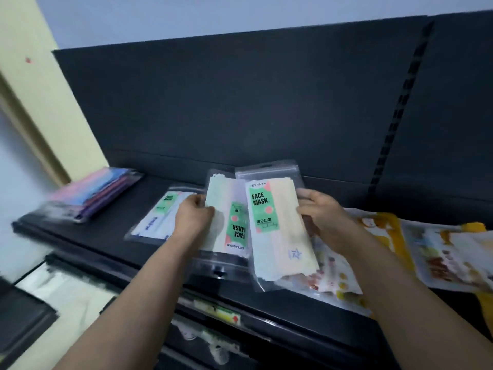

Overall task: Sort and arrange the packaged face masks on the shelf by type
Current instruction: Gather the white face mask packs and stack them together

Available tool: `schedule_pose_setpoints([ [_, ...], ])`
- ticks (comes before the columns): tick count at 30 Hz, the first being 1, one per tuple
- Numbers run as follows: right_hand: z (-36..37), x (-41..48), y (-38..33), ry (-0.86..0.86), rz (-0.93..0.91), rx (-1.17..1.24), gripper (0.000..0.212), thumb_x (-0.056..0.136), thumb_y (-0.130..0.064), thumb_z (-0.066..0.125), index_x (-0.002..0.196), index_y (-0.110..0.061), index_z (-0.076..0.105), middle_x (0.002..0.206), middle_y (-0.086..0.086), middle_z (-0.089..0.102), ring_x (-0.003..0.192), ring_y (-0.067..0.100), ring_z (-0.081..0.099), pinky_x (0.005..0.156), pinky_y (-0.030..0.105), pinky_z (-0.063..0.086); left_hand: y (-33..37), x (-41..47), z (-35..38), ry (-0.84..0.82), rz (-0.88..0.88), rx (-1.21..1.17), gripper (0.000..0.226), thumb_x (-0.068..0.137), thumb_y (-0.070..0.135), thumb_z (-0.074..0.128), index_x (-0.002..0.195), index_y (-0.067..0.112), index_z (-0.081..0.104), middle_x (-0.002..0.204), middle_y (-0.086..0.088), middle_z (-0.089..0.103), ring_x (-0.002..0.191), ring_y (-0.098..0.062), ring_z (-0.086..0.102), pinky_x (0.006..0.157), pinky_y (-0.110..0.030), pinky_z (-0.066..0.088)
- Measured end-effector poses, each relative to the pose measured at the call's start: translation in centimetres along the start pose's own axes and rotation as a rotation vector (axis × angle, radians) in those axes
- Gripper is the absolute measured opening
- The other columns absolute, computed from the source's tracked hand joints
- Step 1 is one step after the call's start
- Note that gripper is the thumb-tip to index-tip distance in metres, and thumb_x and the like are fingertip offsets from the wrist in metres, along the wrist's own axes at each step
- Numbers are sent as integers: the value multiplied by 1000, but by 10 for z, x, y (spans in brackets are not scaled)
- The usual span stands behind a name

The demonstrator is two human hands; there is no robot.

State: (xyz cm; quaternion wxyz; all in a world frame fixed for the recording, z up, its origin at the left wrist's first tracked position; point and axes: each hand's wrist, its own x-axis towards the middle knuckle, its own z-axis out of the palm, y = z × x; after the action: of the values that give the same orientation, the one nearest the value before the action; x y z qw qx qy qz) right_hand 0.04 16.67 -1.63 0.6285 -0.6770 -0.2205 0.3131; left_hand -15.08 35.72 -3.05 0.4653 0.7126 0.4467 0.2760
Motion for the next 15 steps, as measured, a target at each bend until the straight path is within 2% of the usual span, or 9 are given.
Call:
schedule_pose_setpoints([
  [2,30,15,7,8,4,42,46,89,11,43,133,-4,46,117,17,65,84,19,66,54,20,53,-16,10,-26,46,-32,14,21,82,8,50,98,15,61,85,-7,69,76,-30,67,68,-39,56],
  [4,57,28,10,54,-1,42,47,90,8,45,135,-6,44,118,17,64,96,26,65,71,31,57,-24,23,-53,96,-30,64,23,83,9,50,100,22,58,86,-4,67,78,-27,66,71,-36,56],
  [6,83,40,10,111,-7,26,46,91,6,47,135,-6,44,118,15,64,102,30,64,87,44,54,-32,44,-79,126,-15,97,29,84,10,51,110,20,61,96,-4,67,86,-27,66,80,-39,57],
  [8,105,48,10,169,-8,27,45,90,7,46,133,-6,45,113,12,65,99,28,65,86,41,54,-40,67,-99,110,13,145,29,82,9,52,108,15,64,98,-6,69,86,-28,66,81,-42,57],
  [10,128,55,14,201,4,14,47,87,7,44,131,-9,47,107,8,68,94,24,66,82,38,53,-49,90,-114,70,30,199,28,82,9,52,106,12,65,98,-9,70,85,-29,66,77,-39,56],
  [12,148,62,16,222,17,14,48,86,7,43,130,-11,49,108,8,68,95,23,66,84,37,54,-59,112,-119,28,44,239,30,82,11,55,111,8,63,101,-11,69,89,-30,66,74,-32,53],
  [15,167,68,20,267,19,48,41,87,6,45,125,-9,52,112,12,66,99,26,65,85,37,53,-71,136,-117,-14,98,330,33,82,16,57,114,10,60,106,-8,68,98,-30,64,77,-31,49],
])
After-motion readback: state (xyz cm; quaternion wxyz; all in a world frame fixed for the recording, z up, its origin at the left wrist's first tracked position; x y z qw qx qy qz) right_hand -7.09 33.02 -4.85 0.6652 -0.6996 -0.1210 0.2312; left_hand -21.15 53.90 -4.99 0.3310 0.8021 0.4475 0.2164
